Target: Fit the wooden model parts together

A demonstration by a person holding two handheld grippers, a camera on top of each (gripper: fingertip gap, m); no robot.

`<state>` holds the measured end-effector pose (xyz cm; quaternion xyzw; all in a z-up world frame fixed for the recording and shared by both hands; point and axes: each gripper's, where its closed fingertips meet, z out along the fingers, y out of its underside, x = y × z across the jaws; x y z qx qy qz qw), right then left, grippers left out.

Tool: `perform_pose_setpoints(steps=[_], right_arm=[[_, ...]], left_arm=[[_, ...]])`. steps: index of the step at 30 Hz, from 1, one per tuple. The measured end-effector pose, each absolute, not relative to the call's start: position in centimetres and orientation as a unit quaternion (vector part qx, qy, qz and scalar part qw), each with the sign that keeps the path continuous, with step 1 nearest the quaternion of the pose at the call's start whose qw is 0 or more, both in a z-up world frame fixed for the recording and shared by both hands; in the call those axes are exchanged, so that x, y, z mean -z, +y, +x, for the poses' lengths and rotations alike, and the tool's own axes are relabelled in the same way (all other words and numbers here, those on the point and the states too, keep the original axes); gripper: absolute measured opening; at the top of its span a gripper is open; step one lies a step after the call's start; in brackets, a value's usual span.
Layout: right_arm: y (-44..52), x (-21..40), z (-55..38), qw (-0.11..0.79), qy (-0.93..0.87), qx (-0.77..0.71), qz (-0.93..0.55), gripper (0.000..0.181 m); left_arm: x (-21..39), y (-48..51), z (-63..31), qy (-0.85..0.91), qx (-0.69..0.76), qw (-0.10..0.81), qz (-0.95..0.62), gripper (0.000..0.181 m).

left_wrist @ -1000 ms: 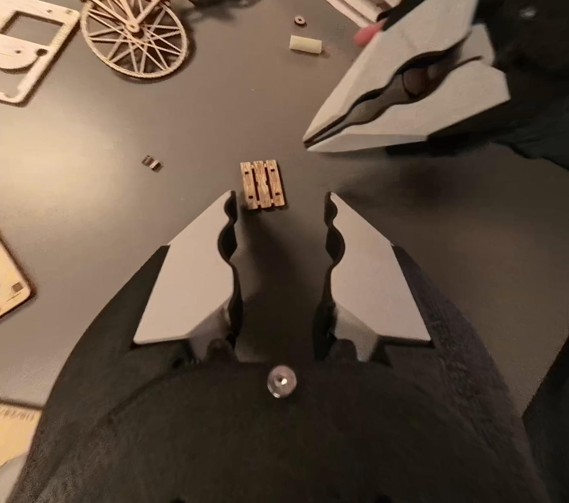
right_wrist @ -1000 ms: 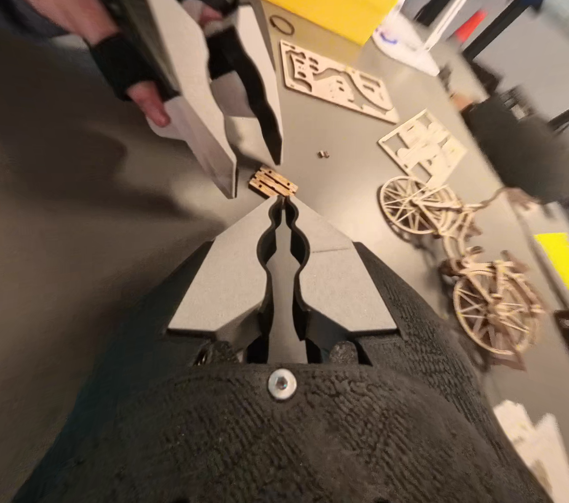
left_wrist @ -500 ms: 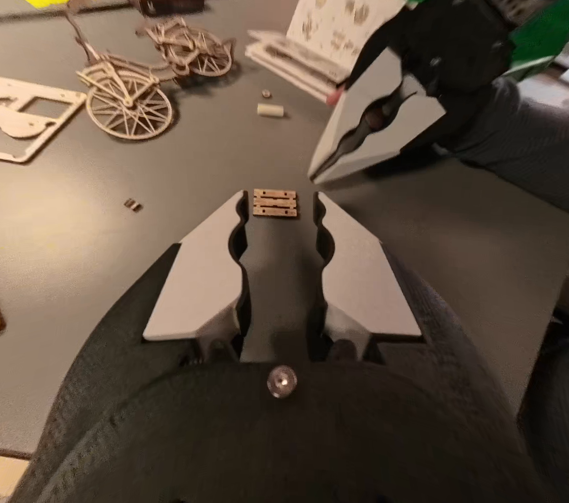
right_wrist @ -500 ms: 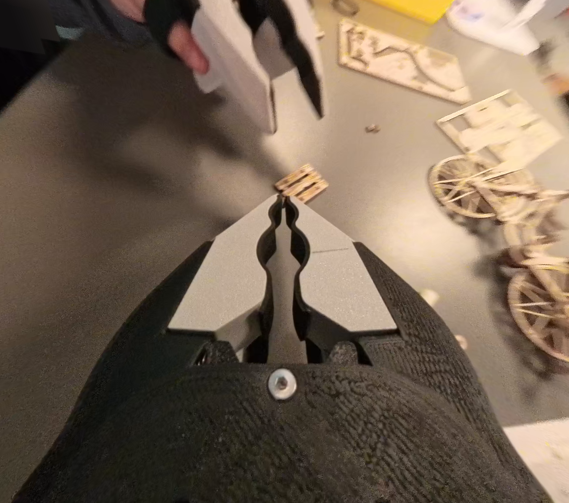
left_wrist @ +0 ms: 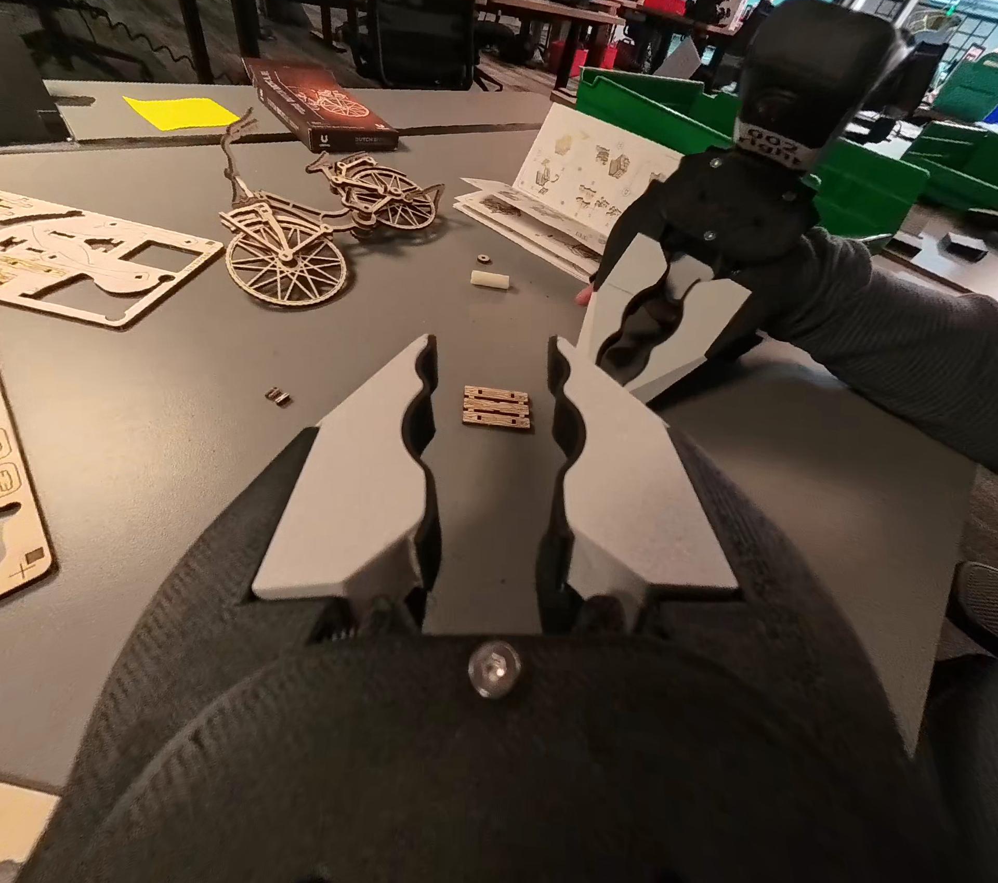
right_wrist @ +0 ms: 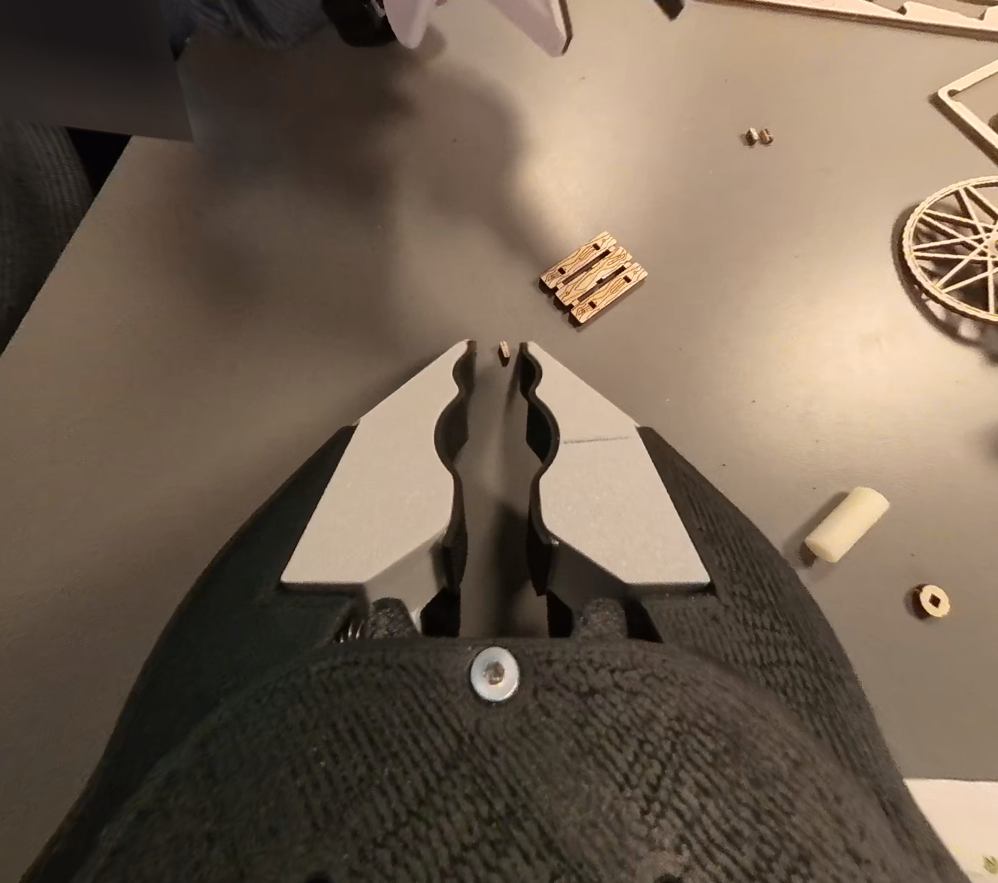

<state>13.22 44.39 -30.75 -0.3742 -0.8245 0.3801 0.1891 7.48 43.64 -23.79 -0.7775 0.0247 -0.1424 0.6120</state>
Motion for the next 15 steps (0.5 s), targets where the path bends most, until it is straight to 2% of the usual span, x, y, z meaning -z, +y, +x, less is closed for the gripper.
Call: perform_pose_setpoints(steps=[3,4,6,8,9,12,15], right_arm=[[44.4,30.8,13.3,0.186,-0.824,-0.381,-0.377,0.007],[44.4,30.8,13.3,0.183,-0.823,-0.382,-0.379,0.000],[44.5,30.7,13.3,0.186,-0.823,-0.380,-0.378,0.000],[44.6,30.1,12.6,0.240,-0.828,-0.367,-0.349,0.000],[44.4,29.2,12.1,0.280,-0.824,-0.369,-0.325,0.000],[43.5,26.0,11.3,0.391,-0.798,-0.382,-0.255,0.000],[43.1,25.0,11.2,0.447,-0.789,-0.366,-0.207,0.000]], left_arm=[[23.9,43.7,7.7,0.031,0.137,0.609,-0.780,0.039],[23.9,43.7,7.7,0.033,0.136,0.610,-0.780,0.039],[23.7,43.5,8.0,0.041,0.143,0.613,-0.776,0.034],[23.4,43.1,9.1,0.070,0.172,0.613,-0.768,0.006],[23.3,42.9,9.7,0.084,0.194,0.610,-0.763,0.000],[23.2,42.7,10.7,0.085,0.262,0.596,-0.755,0.004],[23.1,42.6,11.3,0.065,0.332,0.576,-0.745,0.011]])
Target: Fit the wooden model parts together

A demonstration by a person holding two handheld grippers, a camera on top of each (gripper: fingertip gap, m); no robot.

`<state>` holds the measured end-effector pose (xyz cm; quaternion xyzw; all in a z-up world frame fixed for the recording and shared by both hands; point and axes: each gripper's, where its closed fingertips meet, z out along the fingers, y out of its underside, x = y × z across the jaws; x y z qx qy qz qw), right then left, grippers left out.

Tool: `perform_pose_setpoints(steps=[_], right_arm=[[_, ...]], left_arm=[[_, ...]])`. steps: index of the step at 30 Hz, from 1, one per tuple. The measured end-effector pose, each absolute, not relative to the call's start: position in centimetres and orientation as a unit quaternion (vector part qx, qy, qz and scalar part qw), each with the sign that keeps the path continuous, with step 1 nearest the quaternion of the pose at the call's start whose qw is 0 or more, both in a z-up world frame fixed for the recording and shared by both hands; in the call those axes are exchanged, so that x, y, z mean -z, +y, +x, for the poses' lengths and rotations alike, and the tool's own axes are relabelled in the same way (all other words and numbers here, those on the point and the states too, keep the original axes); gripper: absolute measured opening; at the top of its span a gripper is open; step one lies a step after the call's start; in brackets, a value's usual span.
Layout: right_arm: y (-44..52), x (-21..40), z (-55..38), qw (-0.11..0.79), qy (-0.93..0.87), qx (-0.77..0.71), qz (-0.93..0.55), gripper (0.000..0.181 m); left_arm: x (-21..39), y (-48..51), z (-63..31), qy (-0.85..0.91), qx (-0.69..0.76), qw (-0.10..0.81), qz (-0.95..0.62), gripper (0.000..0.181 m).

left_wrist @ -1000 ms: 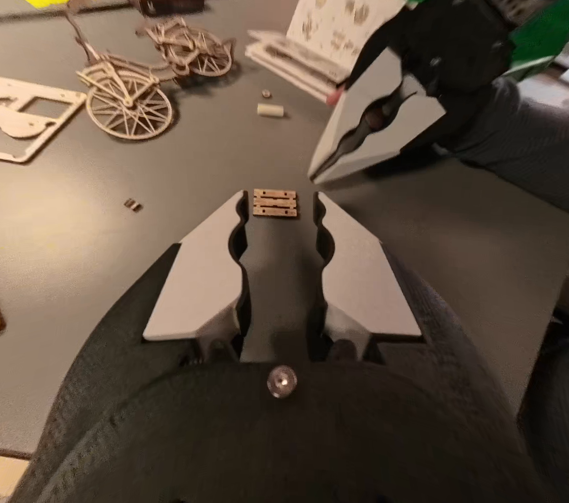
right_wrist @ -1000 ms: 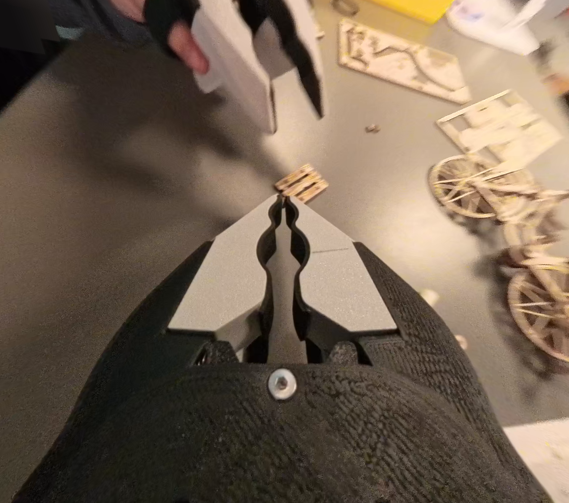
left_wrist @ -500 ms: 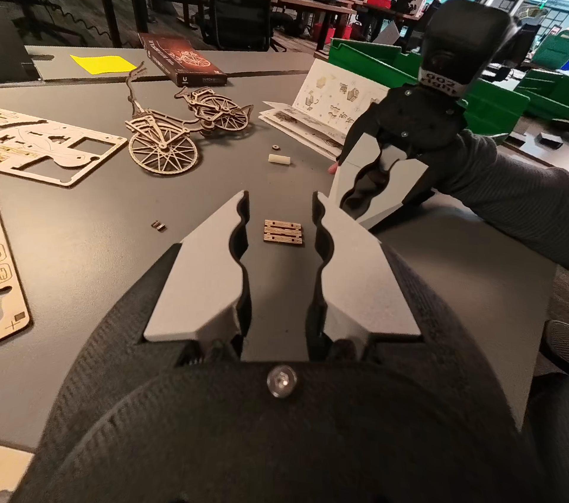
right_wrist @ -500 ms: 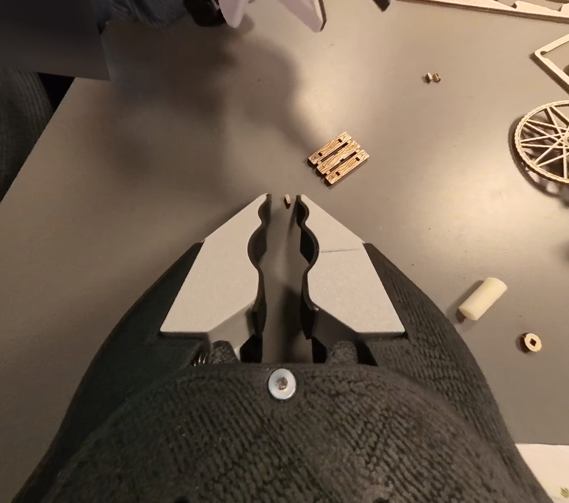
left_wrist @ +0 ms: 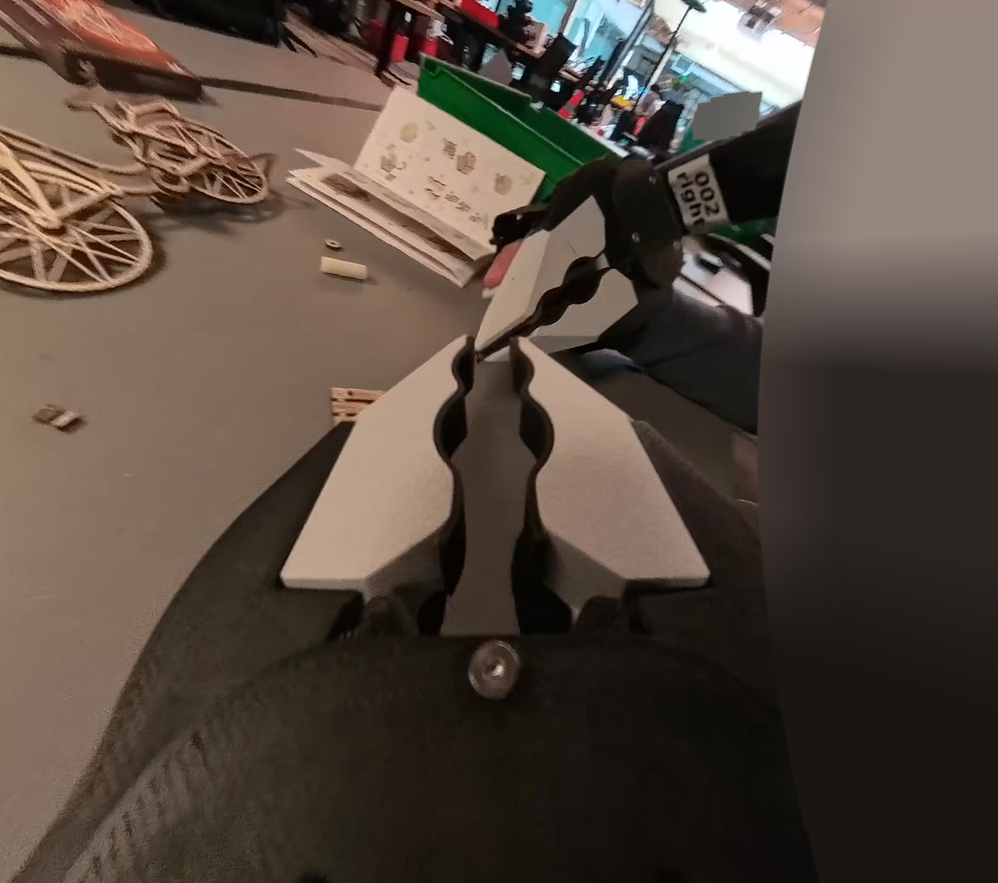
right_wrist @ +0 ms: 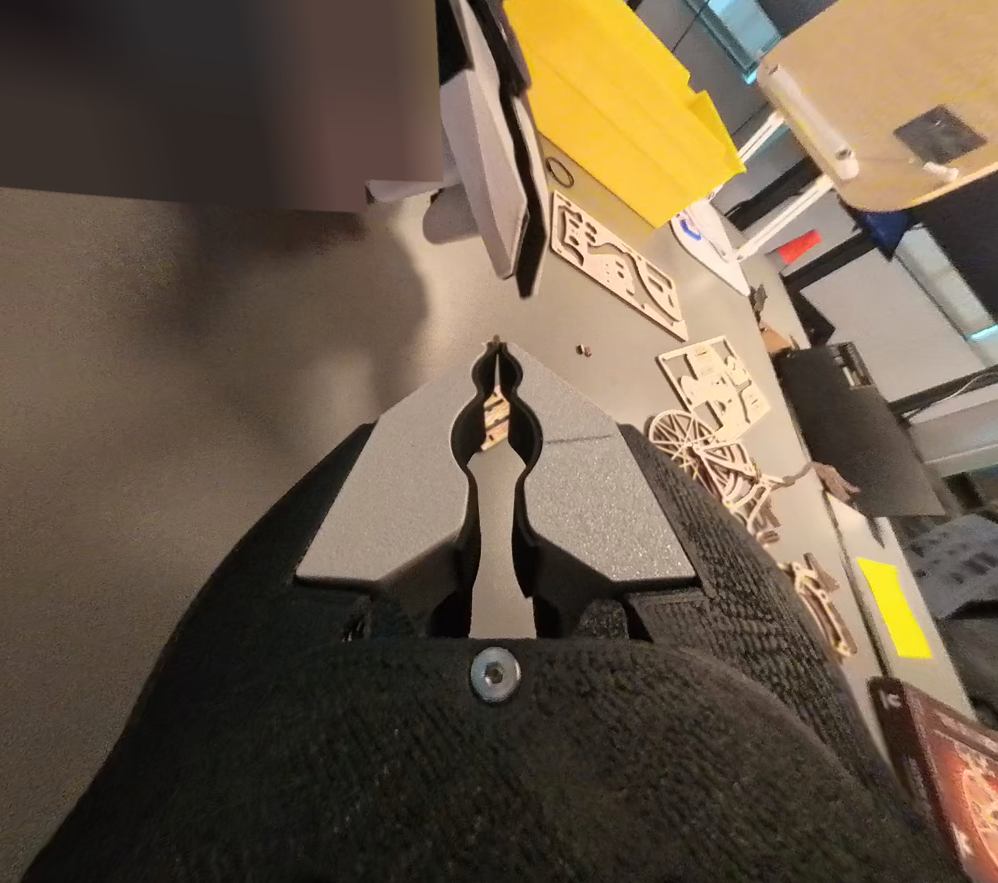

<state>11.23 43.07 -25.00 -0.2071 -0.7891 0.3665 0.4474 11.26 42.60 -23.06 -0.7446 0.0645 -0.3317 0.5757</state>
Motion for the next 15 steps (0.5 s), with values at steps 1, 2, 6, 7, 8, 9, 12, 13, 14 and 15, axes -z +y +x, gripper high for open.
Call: perform_pose_setpoints(steps=[1,2,6,7,8,9,12,13,14,15], right_arm=[[42.9,24.9,11.2,0.453,-0.787,-0.366,-0.201,0.000],[42.8,24.7,11.2,0.460,-0.785,-0.365,-0.197,0.000],[42.5,23.7,11.3,0.484,-0.775,-0.366,-0.179,0.000],[42.3,23.5,11.4,0.486,-0.774,-0.367,-0.175,0.000],[42.2,23.4,11.4,0.488,-0.773,-0.367,-0.172,0.000],[42.2,23.4,11.4,0.490,-0.773,-0.364,-0.170,0.000],[42.1,23.3,11.4,0.494,-0.773,-0.361,-0.166,0.000],[42.0,23.3,11.5,0.496,-0.773,-0.361,-0.164,0.000],[42.0,23.2,11.5,0.497,-0.773,-0.360,-0.162,0.000],[42.0,23.2,11.5,0.499,-0.772,-0.360,-0.160,0.000]], left_arm=[[23.2,42.6,11.5,0.059,0.353,0.563,-0.745,0.013],[23.4,42.6,11.8,0.058,0.368,0.551,-0.747,0.014],[23.9,42.8,12.0,0.051,0.376,0.535,-0.755,0.012],[23.9,42.8,12.0,0.050,0.376,0.534,-0.756,0.012],[23.9,42.9,12.0,0.048,0.376,0.534,-0.756,0.012],[23.9,42.8,12.1,0.049,0.381,0.533,-0.754,0.011],[23.6,42.6,12.4,0.047,0.407,0.528,-0.744,0.004],[23.6,42.5,12.5,0.048,0.416,0.526,-0.741,0.000],[23.6,42.5,12.5,0.046,0.418,0.525,-0.740,0.000],[23.6,42.5,12.5,0.046,0.419,0.525,-0.739,0.000]])
